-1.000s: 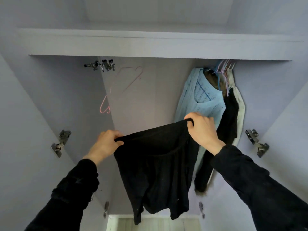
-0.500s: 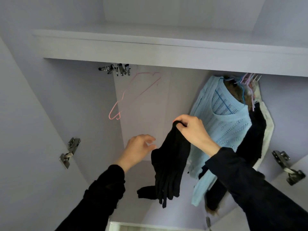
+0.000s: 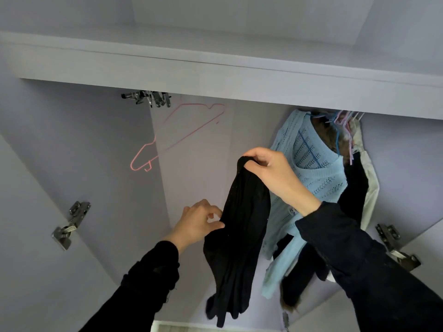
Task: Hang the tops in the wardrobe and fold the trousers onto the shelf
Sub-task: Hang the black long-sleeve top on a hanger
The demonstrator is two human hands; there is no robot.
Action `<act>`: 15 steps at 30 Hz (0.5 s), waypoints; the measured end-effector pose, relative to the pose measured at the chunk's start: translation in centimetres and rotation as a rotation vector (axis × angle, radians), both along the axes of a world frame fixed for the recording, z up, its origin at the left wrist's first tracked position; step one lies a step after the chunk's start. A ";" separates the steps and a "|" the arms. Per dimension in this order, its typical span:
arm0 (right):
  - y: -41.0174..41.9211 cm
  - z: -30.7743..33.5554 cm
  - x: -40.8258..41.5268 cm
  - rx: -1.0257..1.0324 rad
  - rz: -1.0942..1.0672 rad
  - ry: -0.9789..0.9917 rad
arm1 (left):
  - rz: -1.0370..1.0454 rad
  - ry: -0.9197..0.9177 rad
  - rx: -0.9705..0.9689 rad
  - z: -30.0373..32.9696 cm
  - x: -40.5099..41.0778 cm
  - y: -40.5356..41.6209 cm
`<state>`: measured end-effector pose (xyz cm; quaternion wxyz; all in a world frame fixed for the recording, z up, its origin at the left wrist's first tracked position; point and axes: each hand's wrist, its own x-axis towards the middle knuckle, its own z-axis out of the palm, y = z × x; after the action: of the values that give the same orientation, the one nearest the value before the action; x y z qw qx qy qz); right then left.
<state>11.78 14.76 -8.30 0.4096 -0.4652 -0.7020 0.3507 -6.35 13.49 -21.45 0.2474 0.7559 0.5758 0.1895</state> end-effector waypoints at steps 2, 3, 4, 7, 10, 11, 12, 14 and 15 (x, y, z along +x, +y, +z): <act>0.3 0.1 0.7 0.001 -0.010 0.021 | 0.025 0.039 -0.008 -0.2 0.2 0.2; 0.4 0.1 1.0 -0.010 -0.023 0.038 | 0.039 0.020 -0.015 -0.2 0.0 0.3; 0.7 0.2 1.5 -0.021 -0.035 0.047 | 0.064 -0.020 -0.020 -0.2 -0.1 0.3; 1.9 -0.6 3.6 0.006 -0.093 -0.073 | 0.195 -0.145 0.021 0.8 -1.2 0.7; 3.2 -2.8 5.9 0.040 -0.205 -0.295 | 0.355 -0.251 0.088 1.7 -3.2 1.3; 3.4 -3.7 6.4 0.049 -0.226 -0.363 | 0.396 -0.282 0.088 2.0 -3.8 1.4; 3.6 -4.7 6.6 0.058 -0.239 -0.426 | 0.419 -0.294 0.078 2.2 -4.4 1.6; 3.9 -6.1 6.6 0.072 -0.245 -0.547 | 0.401 -0.286 0.041 2.5 -5.3 1.6; 4.0 -6.7 6.6 0.088 -0.242 -0.598 | 0.373 -0.288 0.015 2.7 -5.5 1.5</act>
<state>18.34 18.79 -15.00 0.2439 -0.6094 -0.7453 0.1168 -11.86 15.03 -18.76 0.2822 0.6032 0.6629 0.3421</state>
